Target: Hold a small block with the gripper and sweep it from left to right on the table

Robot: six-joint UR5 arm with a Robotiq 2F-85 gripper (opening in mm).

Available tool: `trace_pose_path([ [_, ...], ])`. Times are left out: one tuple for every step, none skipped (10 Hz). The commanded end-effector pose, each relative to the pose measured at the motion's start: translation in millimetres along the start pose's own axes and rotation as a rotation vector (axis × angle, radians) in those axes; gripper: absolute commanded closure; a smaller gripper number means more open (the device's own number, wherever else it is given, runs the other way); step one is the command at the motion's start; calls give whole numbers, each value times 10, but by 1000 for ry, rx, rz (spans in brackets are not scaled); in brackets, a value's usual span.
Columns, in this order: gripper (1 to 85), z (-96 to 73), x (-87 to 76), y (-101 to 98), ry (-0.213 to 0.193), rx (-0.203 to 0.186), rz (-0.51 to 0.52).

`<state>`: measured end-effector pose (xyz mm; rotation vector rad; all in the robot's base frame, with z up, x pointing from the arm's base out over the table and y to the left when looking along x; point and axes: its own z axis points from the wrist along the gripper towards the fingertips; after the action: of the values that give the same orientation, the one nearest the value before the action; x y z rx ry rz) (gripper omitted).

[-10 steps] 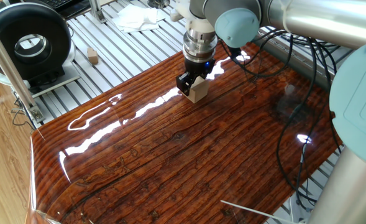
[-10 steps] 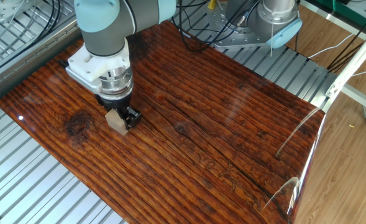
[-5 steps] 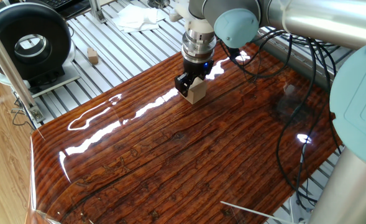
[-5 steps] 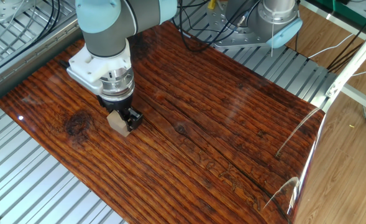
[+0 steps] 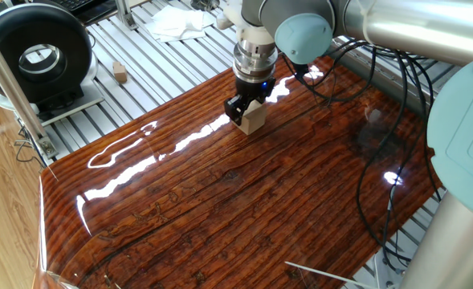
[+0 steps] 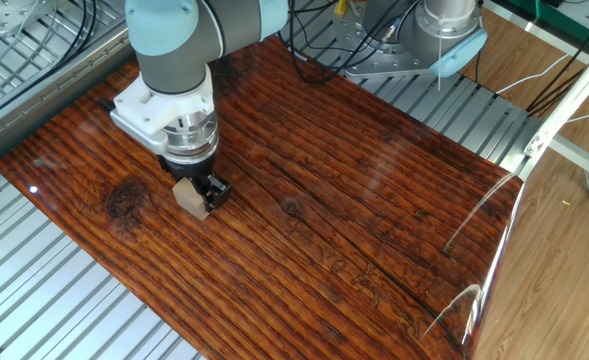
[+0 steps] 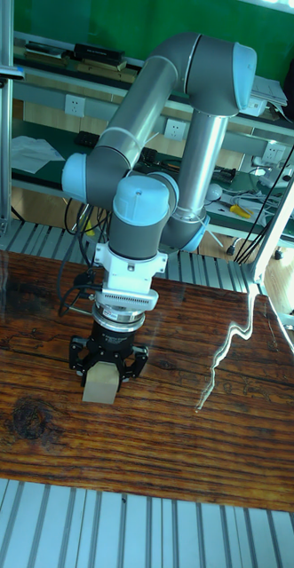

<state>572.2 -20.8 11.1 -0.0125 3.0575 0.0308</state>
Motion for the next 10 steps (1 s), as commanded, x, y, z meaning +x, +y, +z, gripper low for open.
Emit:
trace_pose_path([
  [847,-6,-14,29,-3,-13,12],
  [847,-5,-19,38,-3,-11,12],
  [847,-2,-21,47,-3,-11,13],
  [847,0,-21,60,-3,-11,15],
  [847,3,-18,67,-3,-10,16],
  [847,3,-20,74,-5,-11,16],
  [847,3,-19,74,-5,-11,16],
  [847,-4,-18,83,-5,-14,16],
  [847,-12,-17,87,-5,-16,17],
  [847,-16,-16,92,-5,-17,17],
])
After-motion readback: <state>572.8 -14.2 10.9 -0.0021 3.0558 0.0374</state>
